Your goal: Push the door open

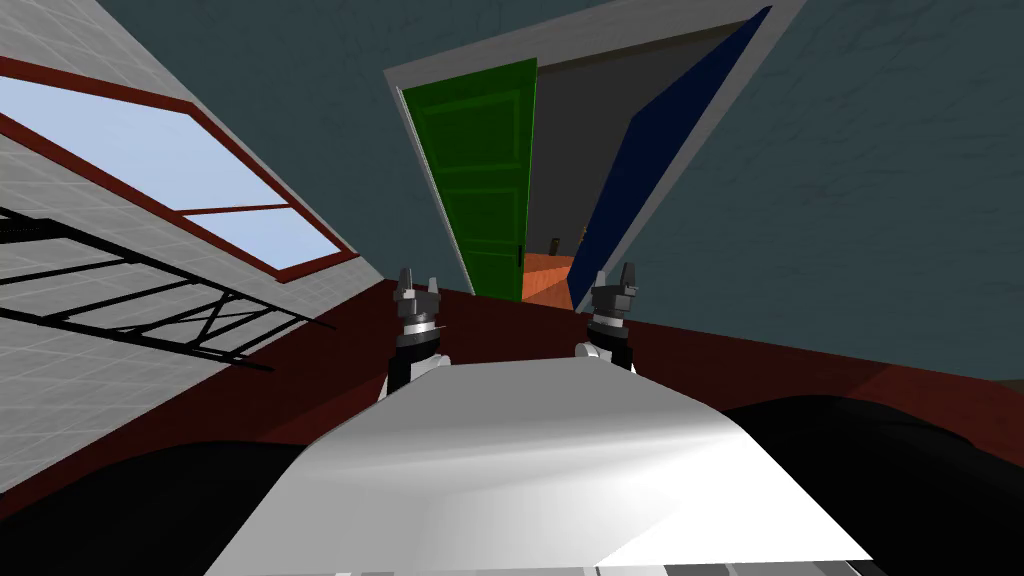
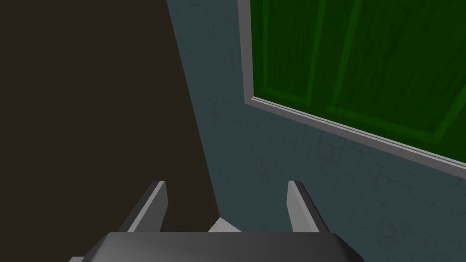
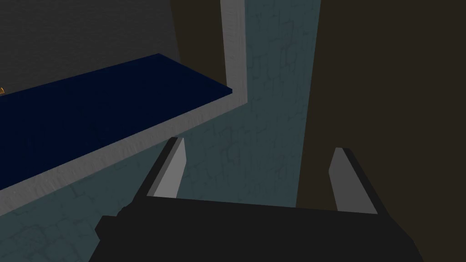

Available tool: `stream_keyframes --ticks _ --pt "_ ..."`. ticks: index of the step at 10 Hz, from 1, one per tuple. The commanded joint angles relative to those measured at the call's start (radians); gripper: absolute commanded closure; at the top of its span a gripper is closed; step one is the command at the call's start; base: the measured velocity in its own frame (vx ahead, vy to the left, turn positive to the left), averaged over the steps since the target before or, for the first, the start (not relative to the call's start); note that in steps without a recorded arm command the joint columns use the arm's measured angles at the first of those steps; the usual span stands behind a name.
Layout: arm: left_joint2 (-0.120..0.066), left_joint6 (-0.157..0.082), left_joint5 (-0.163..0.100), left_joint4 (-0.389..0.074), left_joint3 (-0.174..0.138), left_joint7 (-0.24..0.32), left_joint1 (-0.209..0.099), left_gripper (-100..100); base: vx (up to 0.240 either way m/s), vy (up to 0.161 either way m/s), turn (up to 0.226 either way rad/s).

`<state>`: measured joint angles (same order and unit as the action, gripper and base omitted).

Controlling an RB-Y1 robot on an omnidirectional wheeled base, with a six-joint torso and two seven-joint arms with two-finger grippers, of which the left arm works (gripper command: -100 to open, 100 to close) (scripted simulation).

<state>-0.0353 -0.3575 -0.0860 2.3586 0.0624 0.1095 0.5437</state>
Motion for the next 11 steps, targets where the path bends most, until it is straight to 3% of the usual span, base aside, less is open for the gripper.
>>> stream_keyframes --ticks 1,11 --pt "-0.005 -0.008 -0.007 -0.028 0.001 0.018 -0.011 -100 0.042 -0.005 -0.052" --pt "-0.031 -0.068 -0.056 -0.233 0.007 0.147 -0.095 -100 0.085 -0.005 -0.059"
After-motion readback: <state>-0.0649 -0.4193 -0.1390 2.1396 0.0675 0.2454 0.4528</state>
